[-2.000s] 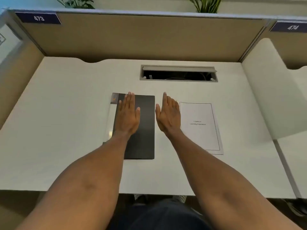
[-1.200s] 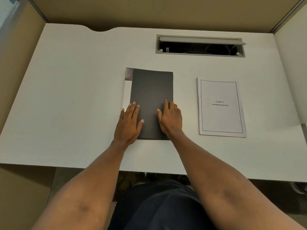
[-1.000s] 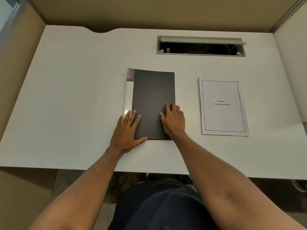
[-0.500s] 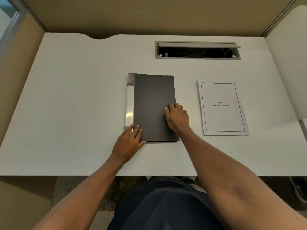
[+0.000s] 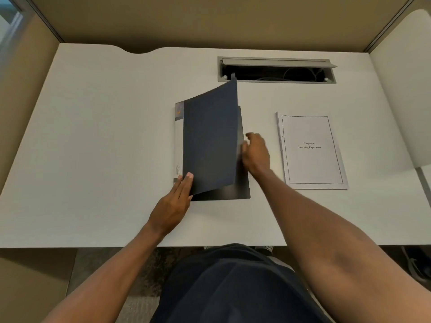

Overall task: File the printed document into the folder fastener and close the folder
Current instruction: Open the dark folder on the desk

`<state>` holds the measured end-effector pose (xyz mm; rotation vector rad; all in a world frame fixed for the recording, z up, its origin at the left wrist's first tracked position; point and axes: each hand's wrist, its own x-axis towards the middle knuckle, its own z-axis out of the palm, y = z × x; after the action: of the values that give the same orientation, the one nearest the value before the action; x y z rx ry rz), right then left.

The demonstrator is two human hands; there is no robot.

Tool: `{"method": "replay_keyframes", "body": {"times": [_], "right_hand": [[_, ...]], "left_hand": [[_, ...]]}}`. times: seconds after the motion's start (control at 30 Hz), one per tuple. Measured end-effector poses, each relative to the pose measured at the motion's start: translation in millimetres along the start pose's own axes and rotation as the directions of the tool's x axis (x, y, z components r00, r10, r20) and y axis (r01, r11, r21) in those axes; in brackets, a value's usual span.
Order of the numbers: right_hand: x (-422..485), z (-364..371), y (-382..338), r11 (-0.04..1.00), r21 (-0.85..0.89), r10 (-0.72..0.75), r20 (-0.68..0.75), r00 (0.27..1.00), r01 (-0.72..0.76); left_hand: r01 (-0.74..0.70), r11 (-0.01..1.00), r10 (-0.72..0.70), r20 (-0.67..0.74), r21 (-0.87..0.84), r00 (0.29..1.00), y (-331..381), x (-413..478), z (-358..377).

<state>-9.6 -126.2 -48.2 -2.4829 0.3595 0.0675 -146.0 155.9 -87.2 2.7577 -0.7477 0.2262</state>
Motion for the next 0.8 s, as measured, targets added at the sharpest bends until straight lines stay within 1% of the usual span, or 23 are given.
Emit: {"method": "replay_keyframes", "body": {"times": [0.03,0.1,0.13,0.17,0.23,0.27,0.37,0.43,0.5,0.57,0.6,0.67,0.73,0.8], "right_hand": [[-6,7,-5,0.994,-0.064,-0.079,0.091,0.993,0.085],[-20,24,-15,0.953,-0.189,-0.18,0.283,0.942,0.238],[-27,32,-20,0.926,-0.246,-0.189,0.358,0.914,0.287],[-33,39,-23,0.897,-0.304,-0.182,0.408,0.895,0.32],[-42,49,-25,0.845,-0.403,-0.158,0.437,0.885,0.35],[-45,52,-25,0.831,-0.432,-0.147,0.437,0.887,0.351],[-46,51,-27,0.828,-0.451,-0.124,0.433,0.893,0.334],[-45,49,-28,0.83,-0.454,-0.115,0.429,0.896,0.324],[-44,45,-27,0.833,-0.458,-0.102,0.424,0.9,0.311],[-43,41,-26,0.837,-0.46,-0.09,0.42,0.903,0.297],[-42,40,-26,0.838,-0.461,-0.084,0.418,0.905,0.291],[-40,37,-26,0.84,-0.464,-0.077,0.413,0.907,0.282],[-38,36,-26,0.842,-0.464,-0.069,0.411,0.909,0.275],[-38,35,-25,0.844,-0.463,-0.064,0.412,0.909,0.269]], "left_hand": [[0.014,0.999,-0.015,-0.017,-0.046,1.0,0,-4,-2],[0.066,0.984,-0.072,-0.032,-0.165,0.997,-1,-12,-4],[0.134,0.956,-0.144,-0.019,-0.259,0.989,1,-17,-5],[0.231,0.901,-0.245,0.009,-0.367,0.969,3,-22,-6],[0.399,0.763,-0.44,0.044,-0.509,0.897,10,-29,-9],[0.44,0.713,-0.511,0.025,-0.546,0.859,14,-31,-11],[0.478,0.634,-0.641,-0.069,-0.608,0.764,23,-30,-18],[0.556,0.543,-0.751,-0.067,-0.629,0.657,24,-27,-21],[0.64,0.428,-0.851,-0.047,-0.639,0.522,24,-23,-22],[0.68,0.313,-0.918,-0.03,-0.663,0.395,21,-20,-21],[0.678,0.257,-0.94,-0.015,-0.689,0.341,19,-18,-22],[0.623,0.117,-0.968,0.05,-0.774,0.244,14,-16,-22],[0.494,-0.061,-0.979,0.147,-0.868,0.138,7,-15,-22],[0.39,-0.196,-0.974,0.225,-0.9,0.031,-2,-16,-22]]}}
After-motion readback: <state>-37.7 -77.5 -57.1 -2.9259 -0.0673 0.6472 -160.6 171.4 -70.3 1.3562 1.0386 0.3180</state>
